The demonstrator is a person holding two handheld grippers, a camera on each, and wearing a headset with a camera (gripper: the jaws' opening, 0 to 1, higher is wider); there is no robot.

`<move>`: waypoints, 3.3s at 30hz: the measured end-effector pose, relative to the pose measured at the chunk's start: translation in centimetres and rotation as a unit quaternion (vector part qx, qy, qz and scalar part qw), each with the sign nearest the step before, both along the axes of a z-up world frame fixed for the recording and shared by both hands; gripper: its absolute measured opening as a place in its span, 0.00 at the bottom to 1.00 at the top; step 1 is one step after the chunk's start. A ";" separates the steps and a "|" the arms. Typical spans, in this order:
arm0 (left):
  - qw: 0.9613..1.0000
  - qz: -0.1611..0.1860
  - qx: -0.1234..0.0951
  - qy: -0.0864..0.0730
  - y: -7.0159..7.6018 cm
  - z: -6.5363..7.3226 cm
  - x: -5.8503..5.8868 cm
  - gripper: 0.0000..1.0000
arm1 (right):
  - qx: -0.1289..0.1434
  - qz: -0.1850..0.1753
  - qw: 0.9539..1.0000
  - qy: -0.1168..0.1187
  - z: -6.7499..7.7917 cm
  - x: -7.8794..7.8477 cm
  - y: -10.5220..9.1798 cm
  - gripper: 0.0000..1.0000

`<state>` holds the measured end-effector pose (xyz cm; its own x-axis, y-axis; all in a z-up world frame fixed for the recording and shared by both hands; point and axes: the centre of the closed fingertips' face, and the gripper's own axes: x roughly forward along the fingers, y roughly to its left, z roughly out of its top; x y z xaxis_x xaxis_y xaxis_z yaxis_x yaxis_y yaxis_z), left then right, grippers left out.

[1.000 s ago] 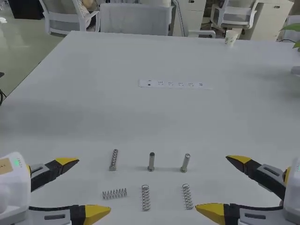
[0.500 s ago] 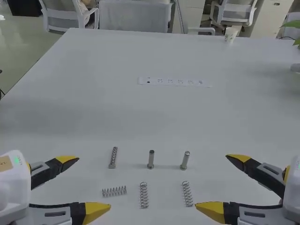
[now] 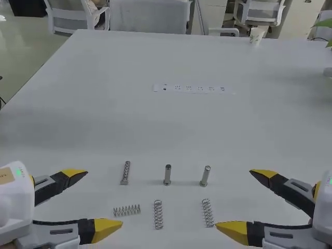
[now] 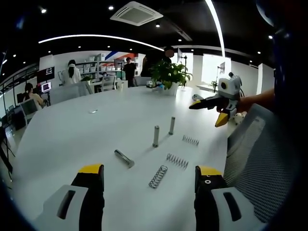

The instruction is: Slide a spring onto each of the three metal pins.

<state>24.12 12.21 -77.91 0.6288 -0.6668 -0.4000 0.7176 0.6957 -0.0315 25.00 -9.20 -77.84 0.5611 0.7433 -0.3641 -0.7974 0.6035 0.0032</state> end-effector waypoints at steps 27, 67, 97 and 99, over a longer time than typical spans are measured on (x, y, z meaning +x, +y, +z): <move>0.999 -0.021 0.046 0.000 -1.6 1.4 6.6 0.62 | 0.008 -0.006 1.000 -0.020 2.0 -0.8 0.5 0.84; 0.966 0.090 0.168 0.177 -1.4 -6.1 11.2 0.12 | 0.008 -0.009 1.000 -0.027 2.5 -0.9 0.5 0.83; 0.946 0.114 0.208 0.221 -1.4 -7.4 11.5 0.02 | 0.005 -0.008 1.000 -0.027 2.5 -0.9 0.6 0.81; 0.946 0.117 0.207 0.222 -1.3 -7.4 11.5 0.00 | 0.004 -0.009 1.000 -0.025 2.4 -0.9 0.6 0.81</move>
